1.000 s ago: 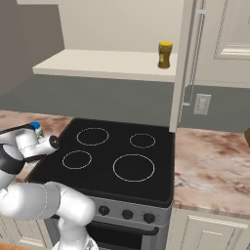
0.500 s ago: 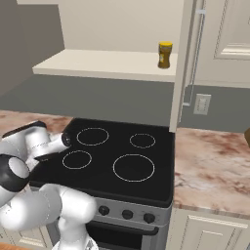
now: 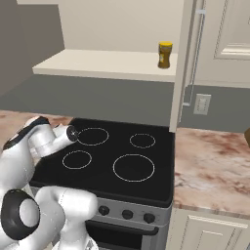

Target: Collect the turmeric, mayonnaise, and shaker from the cabinet and place them next to the stove.

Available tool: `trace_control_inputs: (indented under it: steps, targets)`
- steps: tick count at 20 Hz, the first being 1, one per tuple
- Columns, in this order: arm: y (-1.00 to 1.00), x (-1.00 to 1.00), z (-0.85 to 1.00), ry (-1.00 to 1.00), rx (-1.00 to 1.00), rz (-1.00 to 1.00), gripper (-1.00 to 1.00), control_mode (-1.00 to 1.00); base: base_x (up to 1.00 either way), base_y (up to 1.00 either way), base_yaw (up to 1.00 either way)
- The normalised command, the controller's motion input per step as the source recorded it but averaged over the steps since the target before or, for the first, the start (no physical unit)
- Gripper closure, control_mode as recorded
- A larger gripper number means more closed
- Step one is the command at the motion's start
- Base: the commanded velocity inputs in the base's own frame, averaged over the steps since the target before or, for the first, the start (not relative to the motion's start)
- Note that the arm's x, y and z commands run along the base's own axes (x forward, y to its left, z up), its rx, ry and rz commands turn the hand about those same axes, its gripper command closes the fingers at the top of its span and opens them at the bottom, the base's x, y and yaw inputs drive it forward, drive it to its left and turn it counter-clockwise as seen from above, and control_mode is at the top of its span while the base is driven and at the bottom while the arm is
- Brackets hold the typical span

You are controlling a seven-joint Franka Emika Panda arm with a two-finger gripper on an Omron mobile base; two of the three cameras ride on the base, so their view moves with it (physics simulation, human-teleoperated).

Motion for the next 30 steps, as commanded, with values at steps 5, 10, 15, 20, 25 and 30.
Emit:
trace_control_inputs:
  steps: [5,10,15,20,25,30]
  targets:
    - [-0.60,-0.05,0.78,0.04,0.00,-0.31,-1.00,-1.00,0.00,0.00,0.00]
    - [-0.50,-0.01,0.74,0.06,0.00,-0.42,-1.00,-1.00,0.00,0.00,0.00]
    - [-0.34,-0.04,0.68,0.06,0.00,-0.50,-1.00,-1.00,0.00,0.00,0.00]
    - [-0.22,-0.01,0.42,0.11,0.00,-0.50,-1.00,-1.00,0.00,0.00,0.00]
    - [-0.07,0.02,0.08,0.14,0.00,-0.37,-1.00,-1.00,0.00,0.00,0.00]
    - [-0.19,0.08,0.00,0.16,0.00,-0.27,-1.00,-1.00,0.00,0.00,0.00]
